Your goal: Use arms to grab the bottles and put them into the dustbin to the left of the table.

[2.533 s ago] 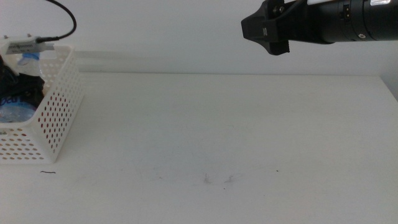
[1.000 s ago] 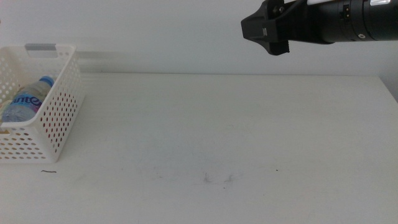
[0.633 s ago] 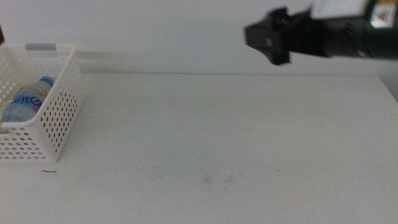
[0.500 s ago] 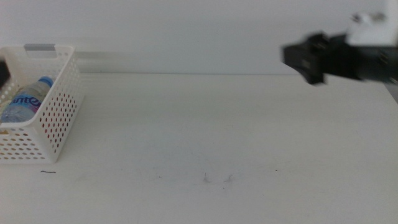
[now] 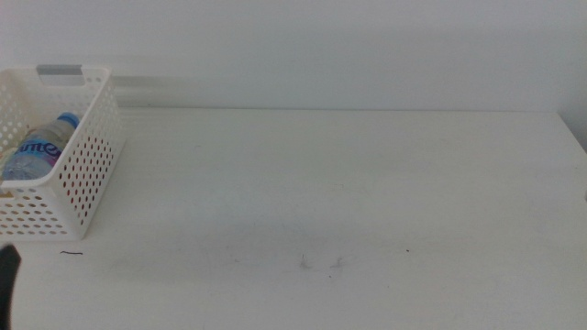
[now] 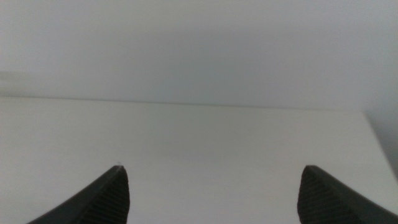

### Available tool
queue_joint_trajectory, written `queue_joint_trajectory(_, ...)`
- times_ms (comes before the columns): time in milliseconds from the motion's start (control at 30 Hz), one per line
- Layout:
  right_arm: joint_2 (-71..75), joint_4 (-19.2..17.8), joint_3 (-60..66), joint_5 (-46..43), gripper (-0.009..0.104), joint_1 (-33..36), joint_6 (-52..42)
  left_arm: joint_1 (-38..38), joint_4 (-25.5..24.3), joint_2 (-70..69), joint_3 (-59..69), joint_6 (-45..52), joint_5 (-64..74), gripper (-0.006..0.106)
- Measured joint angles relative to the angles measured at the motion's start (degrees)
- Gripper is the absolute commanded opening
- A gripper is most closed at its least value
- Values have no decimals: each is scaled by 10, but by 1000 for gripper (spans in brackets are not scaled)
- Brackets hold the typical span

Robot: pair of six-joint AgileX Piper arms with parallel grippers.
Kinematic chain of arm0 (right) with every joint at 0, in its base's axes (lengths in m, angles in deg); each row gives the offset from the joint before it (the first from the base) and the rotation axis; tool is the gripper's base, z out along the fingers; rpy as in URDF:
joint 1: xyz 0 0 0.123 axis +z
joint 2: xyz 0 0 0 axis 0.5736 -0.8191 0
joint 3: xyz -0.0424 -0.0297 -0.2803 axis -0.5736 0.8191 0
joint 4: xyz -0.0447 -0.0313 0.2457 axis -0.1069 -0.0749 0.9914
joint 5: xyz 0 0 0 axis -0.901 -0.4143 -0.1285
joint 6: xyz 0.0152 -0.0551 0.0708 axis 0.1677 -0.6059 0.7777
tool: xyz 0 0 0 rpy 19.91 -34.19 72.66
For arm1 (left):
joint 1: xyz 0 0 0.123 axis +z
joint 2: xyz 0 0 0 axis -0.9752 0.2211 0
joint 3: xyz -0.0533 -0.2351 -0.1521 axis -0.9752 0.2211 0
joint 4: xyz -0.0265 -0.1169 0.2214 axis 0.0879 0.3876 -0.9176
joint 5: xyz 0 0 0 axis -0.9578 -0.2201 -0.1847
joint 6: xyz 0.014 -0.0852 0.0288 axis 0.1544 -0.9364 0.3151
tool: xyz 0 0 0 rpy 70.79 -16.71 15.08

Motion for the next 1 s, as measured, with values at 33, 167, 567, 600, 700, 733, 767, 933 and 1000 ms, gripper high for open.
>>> queue_joint_trajectory(33, 25, -2, 23, 3, 87, -12, 0, 6, 0, -8, 15, 0, 0, 94)
queue_joint_trajectory(167, 147, -9, 99, 8, 87, -44, 0, 20, 1, -31, 47, 0, 0, 94)
queue_joint_trajectory(567, 299, -11, 231, 9, 87, -55, 0, 21, 1, -40, 97, -1, -30, 94)
queue_joint_trajectory(600, 299, -11, 231, 9, 87, -55, 0, 21, 1, -40, 98, -1, -30, 94)
queue_joint_trajectory(700, 299, -11, 231, 7, 87, -55, 0, 21, 1, -40, 99, -1, -33, 94)
queue_joint_trajectory(733, 299, -11, 231, 7, 87, -55, 0, 21, 1, -40, 99, -1, -34, 94)
queue_joint_trajectory(767, 299, -11, 231, 7, 87, -56, 0, 21, 1, -40, 99, -1, -36, 94)
queue_joint_trajectory(933, 299, -11, 231, 7, 87, -56, 0, 21, 1, -40, 99, -1, -43, 94)
queue_joint_trajectory(1000, 299, -11, 231, 7, 87, -56, 0, 21, 1, -40, 99, -1, -47, 94)
